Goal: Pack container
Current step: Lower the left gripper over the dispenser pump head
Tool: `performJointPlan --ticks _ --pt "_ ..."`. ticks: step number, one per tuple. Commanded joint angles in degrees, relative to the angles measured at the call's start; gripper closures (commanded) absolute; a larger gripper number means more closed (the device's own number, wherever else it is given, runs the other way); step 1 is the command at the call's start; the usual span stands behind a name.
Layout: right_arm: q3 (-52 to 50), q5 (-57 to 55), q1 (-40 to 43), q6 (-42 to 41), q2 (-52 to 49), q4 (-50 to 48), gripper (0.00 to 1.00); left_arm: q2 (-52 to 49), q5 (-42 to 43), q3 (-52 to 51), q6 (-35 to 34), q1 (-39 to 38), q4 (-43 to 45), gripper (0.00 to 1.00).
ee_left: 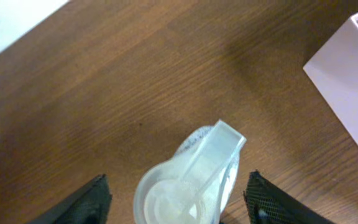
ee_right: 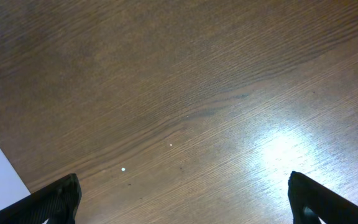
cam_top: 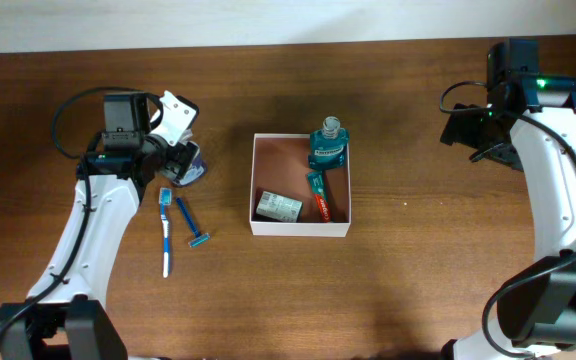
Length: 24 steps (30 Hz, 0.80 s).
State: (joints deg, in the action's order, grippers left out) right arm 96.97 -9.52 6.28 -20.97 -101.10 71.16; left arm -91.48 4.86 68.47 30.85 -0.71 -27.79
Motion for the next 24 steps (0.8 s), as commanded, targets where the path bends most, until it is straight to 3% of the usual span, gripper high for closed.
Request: performJointPlan --ticks 1,15,24 --pt "0.7 -0.1 0.1 -0.1 0.4 0.0 0.01 0.9 -0.2 0.6 0.9 0.1 -0.1 0.36" --pt "0.7 -0.1 0.1 -0.1 0.4 0.0 0.01 0.9 0.4 0.6 0.5 0.1 1.7 0.54" --pt "0.7 -0.1 0.1 -0.1 0.4 0.0 0.02 0.9 2.4 0.6 -1.5 0.1 5.1 0.57"
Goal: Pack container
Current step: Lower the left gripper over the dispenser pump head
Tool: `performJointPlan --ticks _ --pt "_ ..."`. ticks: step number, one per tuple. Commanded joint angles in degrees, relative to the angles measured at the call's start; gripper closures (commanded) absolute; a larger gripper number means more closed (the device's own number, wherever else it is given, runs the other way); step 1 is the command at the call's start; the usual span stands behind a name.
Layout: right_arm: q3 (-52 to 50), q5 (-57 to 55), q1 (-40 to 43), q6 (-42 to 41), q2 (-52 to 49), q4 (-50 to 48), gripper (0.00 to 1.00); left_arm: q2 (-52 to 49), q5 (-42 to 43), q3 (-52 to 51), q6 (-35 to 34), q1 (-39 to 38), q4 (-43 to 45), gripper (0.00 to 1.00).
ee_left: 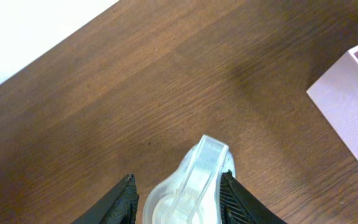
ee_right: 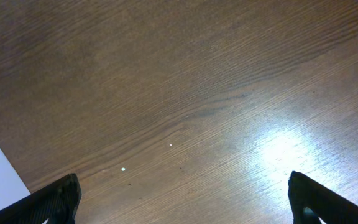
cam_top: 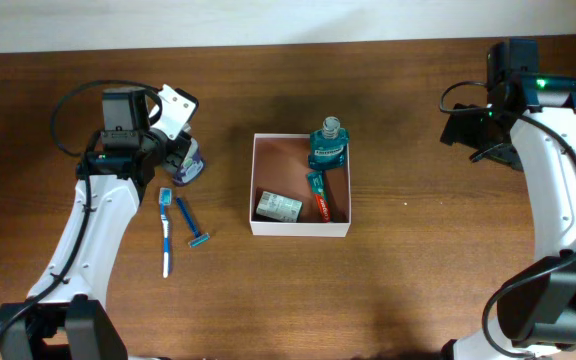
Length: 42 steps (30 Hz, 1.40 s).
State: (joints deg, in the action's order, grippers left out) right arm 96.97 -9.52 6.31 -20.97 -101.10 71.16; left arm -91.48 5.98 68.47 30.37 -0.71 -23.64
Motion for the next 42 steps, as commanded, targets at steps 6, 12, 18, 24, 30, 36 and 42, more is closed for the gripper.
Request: performJointPlan --ticks 6,12,18,24,30,36,42 --pt "0.7 -0.1 0.1 -0.1 0.4 0.0 0.01 0.9 1.3 0.6 -1.0 0.1 1.1 0.59" --pt "0.7 -0.1 0.1 -0.1 0.4 0.0 0.01 0.9 1.3 0.6 -3.9 0.2 -0.3 0.39" --pt "0.7 -0.1 0.1 -0.1 0.4 0.0 0.01 0.7 1.3 0.6 -29.0 0.6 -2.4 0.42" --pt "0.7 -0.1 0.1 -0.1 0.4 0.0 0.01 -1.7 -5.6 0.6 -40.2 0.6 -7.0 0.51" --pt "0.7 -0.1 0.1 -0.1 0.4 0.0 0.01 -2.8 -8.0 0.6 -47.7 0.6 -6.2 0.51" --pt "0.7 -0.1 0.1 -0.1 0.4 0.0 0.01 -2.8 -7.9 0.6 -47.4 0.4 -2.2 0.51" --pt "0.7 -0.1 0.1 -0.1 0.4 0.0 0.01 -2.8 -8.0 0.6 -47.5 -1.3 -2.1 0.51"
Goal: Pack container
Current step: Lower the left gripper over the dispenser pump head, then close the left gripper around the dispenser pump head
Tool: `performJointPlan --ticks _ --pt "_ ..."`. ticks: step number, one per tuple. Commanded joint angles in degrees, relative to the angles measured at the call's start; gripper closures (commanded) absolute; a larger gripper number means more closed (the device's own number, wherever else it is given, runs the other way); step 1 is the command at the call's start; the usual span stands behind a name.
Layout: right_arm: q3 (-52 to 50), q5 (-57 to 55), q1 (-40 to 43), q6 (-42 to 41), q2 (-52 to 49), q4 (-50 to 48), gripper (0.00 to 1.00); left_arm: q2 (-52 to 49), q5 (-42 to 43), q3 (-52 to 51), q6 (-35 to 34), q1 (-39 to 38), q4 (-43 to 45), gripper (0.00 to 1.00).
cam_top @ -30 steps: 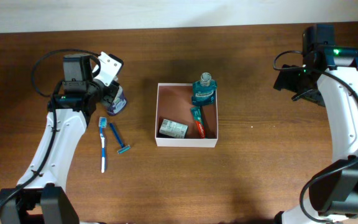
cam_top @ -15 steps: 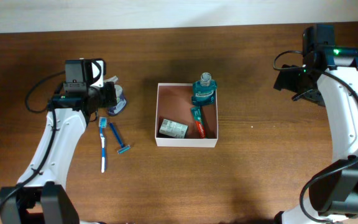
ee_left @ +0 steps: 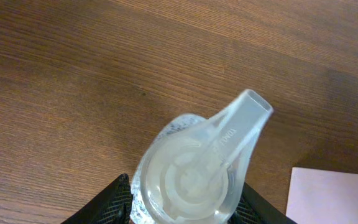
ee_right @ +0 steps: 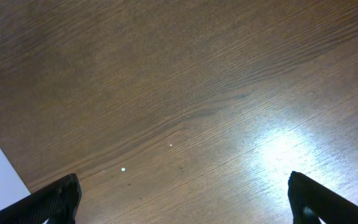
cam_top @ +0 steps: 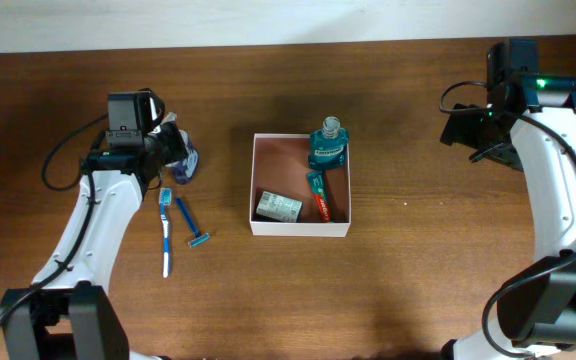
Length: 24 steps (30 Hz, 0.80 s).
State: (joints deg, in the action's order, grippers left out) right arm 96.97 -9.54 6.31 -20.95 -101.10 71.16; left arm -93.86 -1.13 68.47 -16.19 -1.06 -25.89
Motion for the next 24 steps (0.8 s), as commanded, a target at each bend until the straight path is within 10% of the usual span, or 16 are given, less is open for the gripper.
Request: performJointPlan --ticks 1,24 --pt "0.7 -0.1 0.1 -0.1 0.4 0.0 0.01 -0.4 -0.9 0.6 -0.9 -1.3 0.2 0.51" --pt "0.7 -0.1 0.1 -0.1 0.4 0.0 0.01 -2.0 -8.4 0.6 6.8 -3.7 3.3 0.67"
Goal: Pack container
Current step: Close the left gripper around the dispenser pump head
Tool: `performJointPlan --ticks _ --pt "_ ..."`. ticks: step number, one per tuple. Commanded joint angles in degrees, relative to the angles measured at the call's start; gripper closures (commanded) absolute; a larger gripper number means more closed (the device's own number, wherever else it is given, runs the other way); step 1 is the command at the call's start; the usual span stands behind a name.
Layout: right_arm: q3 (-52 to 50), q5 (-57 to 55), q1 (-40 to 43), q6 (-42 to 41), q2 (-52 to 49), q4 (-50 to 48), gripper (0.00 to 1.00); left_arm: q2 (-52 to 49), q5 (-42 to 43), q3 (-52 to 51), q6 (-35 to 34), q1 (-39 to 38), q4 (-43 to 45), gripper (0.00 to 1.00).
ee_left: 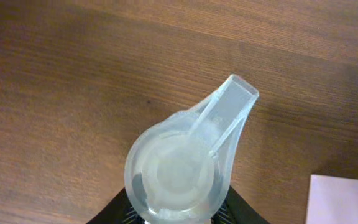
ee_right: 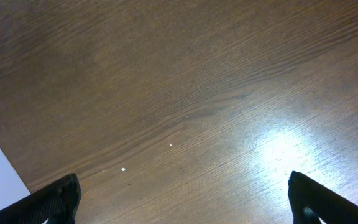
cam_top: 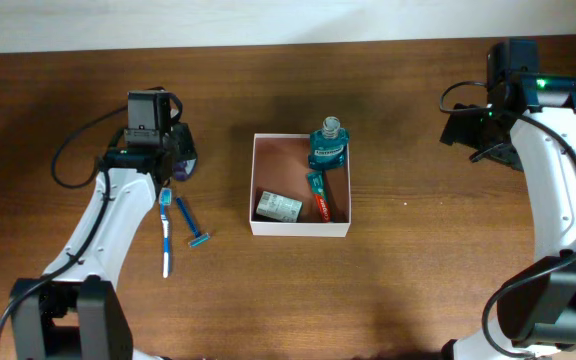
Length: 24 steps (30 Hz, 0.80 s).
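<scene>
A clear plastic bottle [ee_left: 185, 165] with a teardrop-shaped cap fills the left wrist view, seen from above. My left gripper [ee_left: 178, 214] is shut on it, a black finger on each side. In the overhead view the left gripper [cam_top: 173, 152] holds the bottle [cam_top: 184, 163] left of the white box [cam_top: 252, 190]. In the box are a teal bottle [cam_top: 327, 146], a red tube [cam_top: 320, 198] and a small packet [cam_top: 278, 207]. My right gripper [ee_right: 182, 202] is open over bare wood, far right of the box.
A blue-and-white toothbrush [cam_top: 166, 232] and a blue razor [cam_top: 192, 225] lie on the table below the left gripper. The right arm [cam_top: 553, 170] stands along the right side. The box's corner [ee_left: 344, 199] shows at the lower right of the left wrist view.
My left wrist has shifted a little to the right and turned, still shut on the clear bottle, whose cap now sits more centred between the fingers. The right arm has not moved.
My left gripper stood open around the clear bottle left of the box. Then its fingers were closed in on the bottle. Then the wrist had turned with the bottle held, and now it sits slightly nearer the box. The right gripper stayed open and still throughout.
</scene>
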State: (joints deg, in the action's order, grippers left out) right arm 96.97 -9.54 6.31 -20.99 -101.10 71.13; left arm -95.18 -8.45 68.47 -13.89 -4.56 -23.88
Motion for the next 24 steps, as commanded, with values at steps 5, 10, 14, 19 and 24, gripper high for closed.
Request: performJointPlan --ticks 5,10,14,19,24 --pt "0.7 -0.1 0.1 -0.1 0.4 0.0 0.01 -0.7 -1.0 0.6 8.0 -0.5 4.0 0.68" --pt "0.7 -0.1 0.1 -0.1 0.4 0.0 0.01 -0.7 -1.0 0.6 14.4 -0.7 5.4 0.68" --pt "0.7 -0.1 0.1 -0.1 0.4 0.0 0.01 -0.7 -1.0 0.6 19.9 -0.7 6.3 0.68" --pt "0.7 -0.1 0.1 -0.1 0.4 0.0 0.01 -0.7 -1.0 0.6 20.0 -0.7 6.3 0.62" --pt "0.7 -0.1 0.1 -0.1 0.4 0.0 0.01 -0.7 -0.8 0.6 20.0 -0.7 5.4 0.15"
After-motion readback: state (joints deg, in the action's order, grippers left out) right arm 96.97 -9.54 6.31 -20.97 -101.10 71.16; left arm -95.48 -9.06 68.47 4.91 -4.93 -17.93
